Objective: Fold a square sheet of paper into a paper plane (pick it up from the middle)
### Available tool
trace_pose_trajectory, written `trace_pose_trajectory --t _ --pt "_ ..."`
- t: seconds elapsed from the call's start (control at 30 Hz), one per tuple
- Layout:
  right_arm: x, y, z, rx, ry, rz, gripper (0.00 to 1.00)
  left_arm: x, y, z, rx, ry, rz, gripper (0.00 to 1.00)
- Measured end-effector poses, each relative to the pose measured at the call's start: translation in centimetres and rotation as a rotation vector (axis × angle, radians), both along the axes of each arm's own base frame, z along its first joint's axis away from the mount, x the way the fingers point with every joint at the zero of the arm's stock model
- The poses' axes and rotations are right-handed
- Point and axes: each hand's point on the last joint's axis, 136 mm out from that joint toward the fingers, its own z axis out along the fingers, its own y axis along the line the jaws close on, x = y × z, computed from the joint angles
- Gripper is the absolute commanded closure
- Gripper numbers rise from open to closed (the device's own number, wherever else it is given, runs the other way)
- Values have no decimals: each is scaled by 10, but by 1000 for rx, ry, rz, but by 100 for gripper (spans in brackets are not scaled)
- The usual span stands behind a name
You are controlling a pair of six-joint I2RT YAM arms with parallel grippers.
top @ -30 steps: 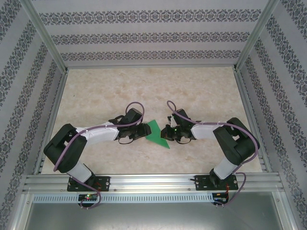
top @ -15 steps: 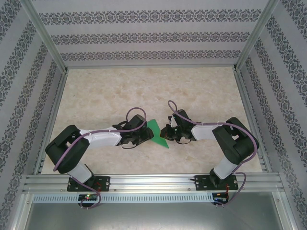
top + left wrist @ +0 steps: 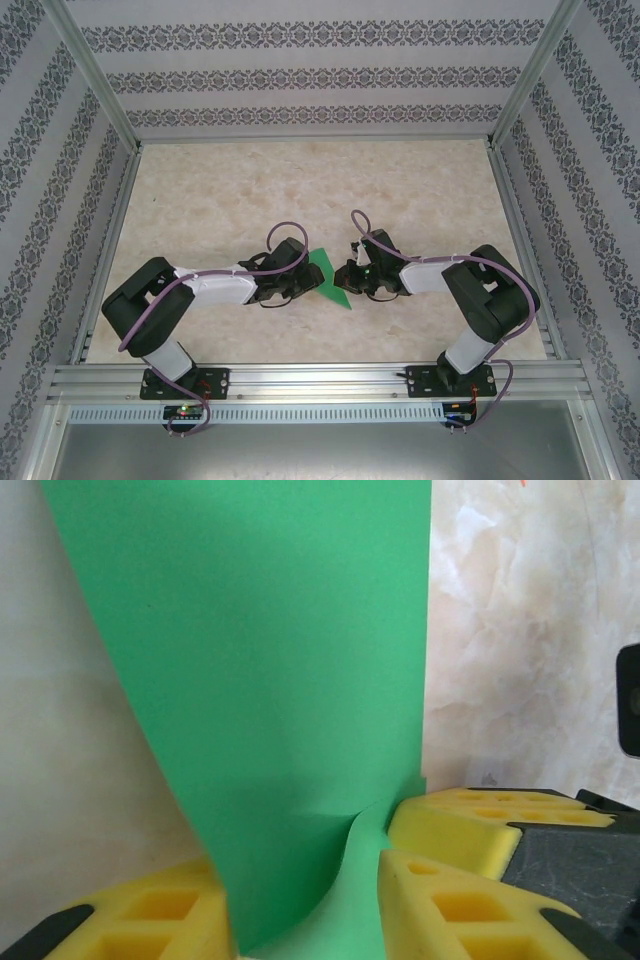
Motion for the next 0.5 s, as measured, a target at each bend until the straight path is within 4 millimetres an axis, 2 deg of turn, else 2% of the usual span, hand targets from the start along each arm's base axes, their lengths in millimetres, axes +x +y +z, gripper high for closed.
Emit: trace_pose_trajectory --t 0.2,0.3,0.4,0.5 --pt "-1 2 1 19 2 7 88 4 -2 4 -7 -13 4 70" --pt "-1 3 1 27 12 1 88 12 -5 8 -13 -27 5 76" --pt "0 2 2 31 19 -5 88 19 -3 8 -11 -31 9 87" --pt "0 2 2 31 21 -7 88 26 3 4 2 -23 17 90"
